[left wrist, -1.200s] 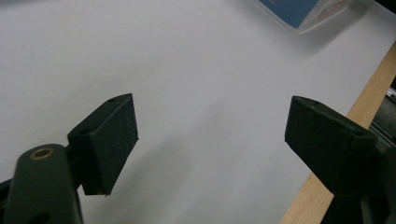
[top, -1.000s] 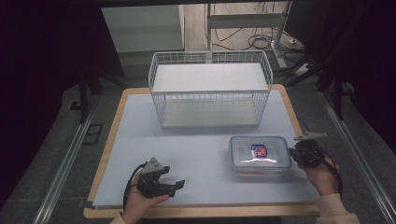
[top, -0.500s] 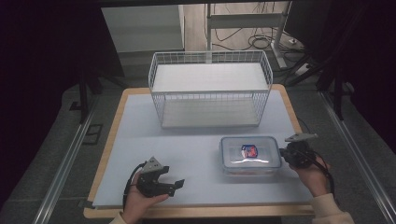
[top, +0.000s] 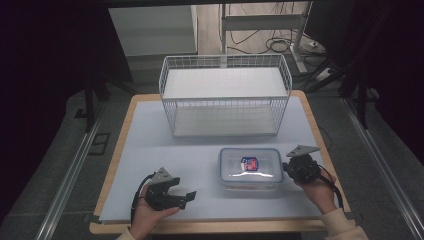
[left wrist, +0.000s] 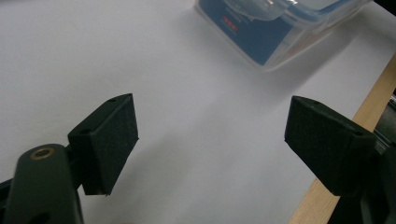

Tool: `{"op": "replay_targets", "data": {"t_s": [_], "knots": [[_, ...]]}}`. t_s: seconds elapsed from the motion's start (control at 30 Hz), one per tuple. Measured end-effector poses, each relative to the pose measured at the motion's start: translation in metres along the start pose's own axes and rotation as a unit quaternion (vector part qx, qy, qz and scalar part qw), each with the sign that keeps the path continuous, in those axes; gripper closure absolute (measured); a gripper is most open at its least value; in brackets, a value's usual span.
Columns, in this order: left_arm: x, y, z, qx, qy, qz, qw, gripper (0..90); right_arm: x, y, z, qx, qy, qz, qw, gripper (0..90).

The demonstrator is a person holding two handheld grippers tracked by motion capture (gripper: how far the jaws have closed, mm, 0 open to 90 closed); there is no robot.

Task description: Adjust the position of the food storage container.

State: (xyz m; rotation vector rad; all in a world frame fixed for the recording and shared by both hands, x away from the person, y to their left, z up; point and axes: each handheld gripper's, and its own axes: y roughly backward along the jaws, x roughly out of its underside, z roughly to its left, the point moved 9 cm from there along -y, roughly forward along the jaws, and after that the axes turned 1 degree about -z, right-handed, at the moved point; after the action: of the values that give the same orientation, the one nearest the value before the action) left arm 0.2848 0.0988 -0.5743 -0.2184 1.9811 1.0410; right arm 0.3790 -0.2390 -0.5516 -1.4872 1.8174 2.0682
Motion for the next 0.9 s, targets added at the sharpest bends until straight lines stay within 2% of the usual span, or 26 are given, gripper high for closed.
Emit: {"op": "replay_targets", "data": {"t_s": [0.1, 0.43, 0.57, 0.7, 0.9], "knots": [[0.0, 0.0, 0.0, -0.001, 0.002, -0.001, 1.0, 17.0, -0.005, -0.004, 0.011, -0.005, 0.012, -0.006, 0.9999, 89.6], [0.0, 0.001, 0.001, -0.002, 0.002, -0.001, 1.0, 16.9, -0.021, -0.018, 0.034, -0.022, 0.018, -0.019, 0.9994, 89.6], [0.0, 0.002, 0.002, -0.002, 0.004, -0.002, 1.0, 16.9, -0.027, -0.024, 0.045, -0.03, 0.028, -0.021, 0.9989, 89.6], [0.0, 0.0, 0.002, -0.002, 0.005, 0.0, 1.0, 16.9, -0.03, -0.027, 0.05, -0.024, 0.037, -0.031, 0.9985, 89.6], [0.001, 0.0, 0.001, -0.002, 0.004, 0.001, 1.0, 16.9, -0.032, -0.029, 0.053, -0.028, 0.041, -0.04, 0.9979, 89.6]]}}
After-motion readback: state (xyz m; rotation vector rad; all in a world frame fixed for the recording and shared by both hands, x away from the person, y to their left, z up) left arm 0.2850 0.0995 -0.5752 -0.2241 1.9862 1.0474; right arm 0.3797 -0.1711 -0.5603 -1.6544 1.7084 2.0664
